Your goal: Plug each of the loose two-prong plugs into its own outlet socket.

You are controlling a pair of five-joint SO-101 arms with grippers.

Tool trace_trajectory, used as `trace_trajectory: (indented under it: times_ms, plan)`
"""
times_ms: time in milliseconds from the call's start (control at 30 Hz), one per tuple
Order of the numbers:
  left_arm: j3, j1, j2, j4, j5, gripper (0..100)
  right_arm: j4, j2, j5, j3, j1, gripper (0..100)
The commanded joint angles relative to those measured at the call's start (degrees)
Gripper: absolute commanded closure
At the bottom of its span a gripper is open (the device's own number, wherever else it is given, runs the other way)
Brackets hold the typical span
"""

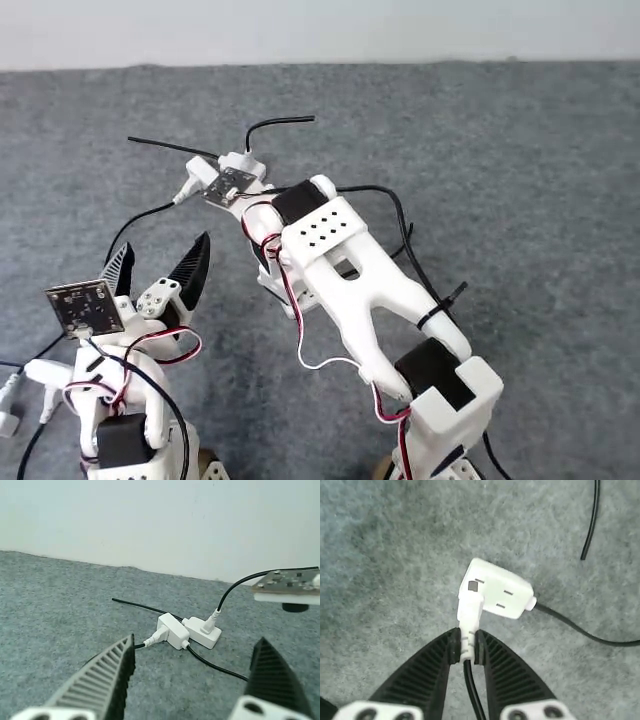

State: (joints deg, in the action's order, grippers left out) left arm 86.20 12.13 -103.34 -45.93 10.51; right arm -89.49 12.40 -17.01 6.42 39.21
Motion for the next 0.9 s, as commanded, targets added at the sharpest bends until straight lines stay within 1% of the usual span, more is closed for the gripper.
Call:
trace_trajectory:
  times_ms: [0,233,633,867]
  plan:
    - [-0.5,-0.4,-0.6,1.9,0.4,64,-2.1,-0.3,0.9,3.3,0.5,99.0]
    - [-0.5,-0.4,-0.6,1.9,0.4,64,-4.2,-0.3,1.0,3.3,0.4,99.0]
    - [-0.5,-0.4,-0.6,1.9,0.4,64,-1.4,-0.2,0.7,3.9,0.1,99.0]
    - [-0.5,-0.4,-0.6,1.9,0.4,64,-2.2,8.1,0.6,11.3,-1.7,99.0]
